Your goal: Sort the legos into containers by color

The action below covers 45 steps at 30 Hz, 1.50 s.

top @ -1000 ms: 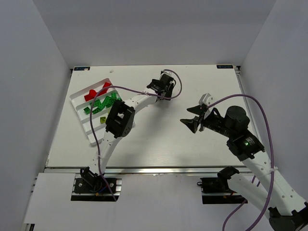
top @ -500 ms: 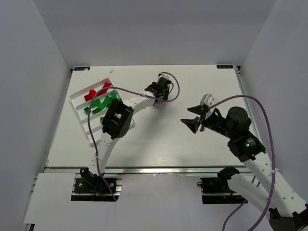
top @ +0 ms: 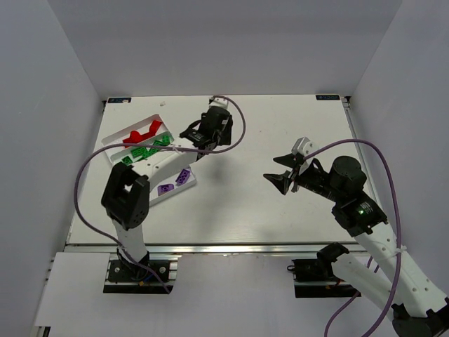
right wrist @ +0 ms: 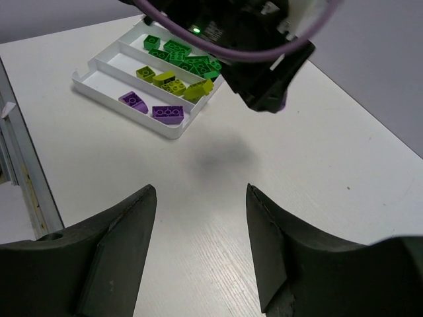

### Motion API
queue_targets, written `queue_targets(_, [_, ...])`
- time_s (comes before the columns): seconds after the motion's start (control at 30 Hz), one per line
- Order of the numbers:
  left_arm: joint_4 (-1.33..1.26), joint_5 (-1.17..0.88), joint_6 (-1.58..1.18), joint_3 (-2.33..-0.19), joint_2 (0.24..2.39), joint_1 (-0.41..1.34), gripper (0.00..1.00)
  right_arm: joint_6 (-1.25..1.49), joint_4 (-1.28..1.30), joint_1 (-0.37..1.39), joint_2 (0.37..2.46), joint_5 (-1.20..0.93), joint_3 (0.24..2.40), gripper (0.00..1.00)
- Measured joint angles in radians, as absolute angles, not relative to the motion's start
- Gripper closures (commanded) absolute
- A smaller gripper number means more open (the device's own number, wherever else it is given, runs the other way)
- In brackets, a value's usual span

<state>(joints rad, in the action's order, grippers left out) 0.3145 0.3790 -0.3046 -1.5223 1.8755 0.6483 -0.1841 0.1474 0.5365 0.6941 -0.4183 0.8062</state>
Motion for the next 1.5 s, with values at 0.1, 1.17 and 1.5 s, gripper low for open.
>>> queue_targets(0.1, [0.338,0.391,-0.343,-1.407,1.763,0.632,0.83,-0.184,0.147,0.537,0.693,-0.419,0.806,0.38])
queue_targets(1.17, [0.501,0.426,-0.667,-0.831,1.369,0.311,0.66,-0.184,0.147,0.551,0.679,-0.423,0.806,0.38])
queue_targets(1.5, [0.496,0.422,-0.683,-0.81,1.372,0.311,0.35,-0.185,0.147,0.551,0.678,-0.422,0.805,0.37])
